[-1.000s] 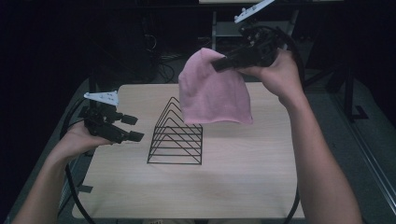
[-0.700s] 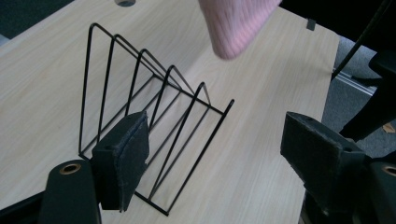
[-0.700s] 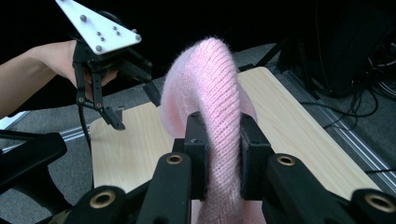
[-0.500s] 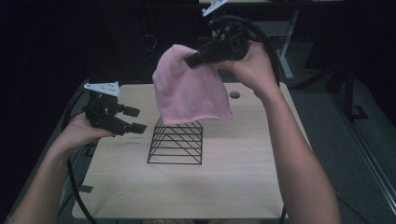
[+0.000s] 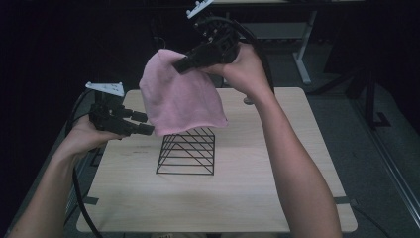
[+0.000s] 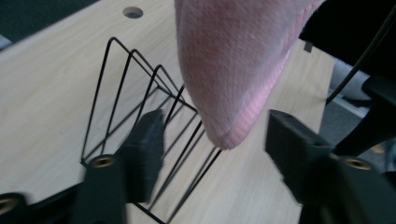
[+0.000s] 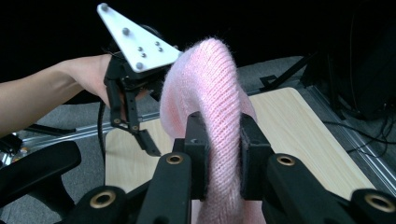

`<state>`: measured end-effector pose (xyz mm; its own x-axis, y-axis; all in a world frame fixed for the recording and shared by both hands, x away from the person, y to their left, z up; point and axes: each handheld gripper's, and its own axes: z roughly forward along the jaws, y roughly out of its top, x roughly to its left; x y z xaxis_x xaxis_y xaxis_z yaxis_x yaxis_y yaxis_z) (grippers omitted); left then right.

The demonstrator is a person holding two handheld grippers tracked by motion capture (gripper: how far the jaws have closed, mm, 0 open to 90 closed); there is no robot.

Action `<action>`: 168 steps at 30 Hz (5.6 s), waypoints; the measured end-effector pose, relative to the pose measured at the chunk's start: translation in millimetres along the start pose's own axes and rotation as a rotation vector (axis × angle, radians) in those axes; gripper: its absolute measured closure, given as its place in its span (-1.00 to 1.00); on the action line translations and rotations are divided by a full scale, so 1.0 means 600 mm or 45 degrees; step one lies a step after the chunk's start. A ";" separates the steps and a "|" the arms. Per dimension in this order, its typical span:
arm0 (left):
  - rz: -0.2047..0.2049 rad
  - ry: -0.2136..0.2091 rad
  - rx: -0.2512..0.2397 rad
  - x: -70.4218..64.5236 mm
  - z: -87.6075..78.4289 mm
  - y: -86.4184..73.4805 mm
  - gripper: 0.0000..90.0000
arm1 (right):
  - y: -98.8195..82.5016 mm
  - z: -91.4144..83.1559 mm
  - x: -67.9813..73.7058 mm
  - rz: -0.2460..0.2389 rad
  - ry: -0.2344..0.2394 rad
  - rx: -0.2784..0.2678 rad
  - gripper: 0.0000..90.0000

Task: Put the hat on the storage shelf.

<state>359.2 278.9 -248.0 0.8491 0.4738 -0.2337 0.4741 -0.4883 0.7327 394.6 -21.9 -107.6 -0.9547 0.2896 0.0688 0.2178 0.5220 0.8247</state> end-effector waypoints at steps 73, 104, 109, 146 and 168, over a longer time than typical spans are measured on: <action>0.017 0.135 0.138 0.021 0.083 -0.084 0.85 | -0.148 0.099 -0.033 0.099 0.176 0.025 0.69; 0.059 0.191 0.262 0.029 0.126 -0.142 0.85 | -0.227 0.155 -0.031 0.127 0.269 0.087 0.67; 0.062 0.185 0.298 0.030 0.142 -0.152 0.85 | -0.244 0.168 -0.033 0.136 0.295 0.103 0.64; 0.053 0.235 0.474 0.050 0.185 -0.187 0.85 | -0.267 0.193 -0.016 0.097 0.277 0.186 0.83; 0.050 0.214 0.411 0.044 0.164 -0.180 0.58 | -0.290 0.151 -0.023 0.170 0.231 0.094 0.32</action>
<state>353.5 272.0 -395.9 0.8307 0.5507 -0.0814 0.5136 -0.7018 0.4936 388.6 -43.8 -302.9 -0.9358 0.2144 0.2799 0.3525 0.5480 0.7586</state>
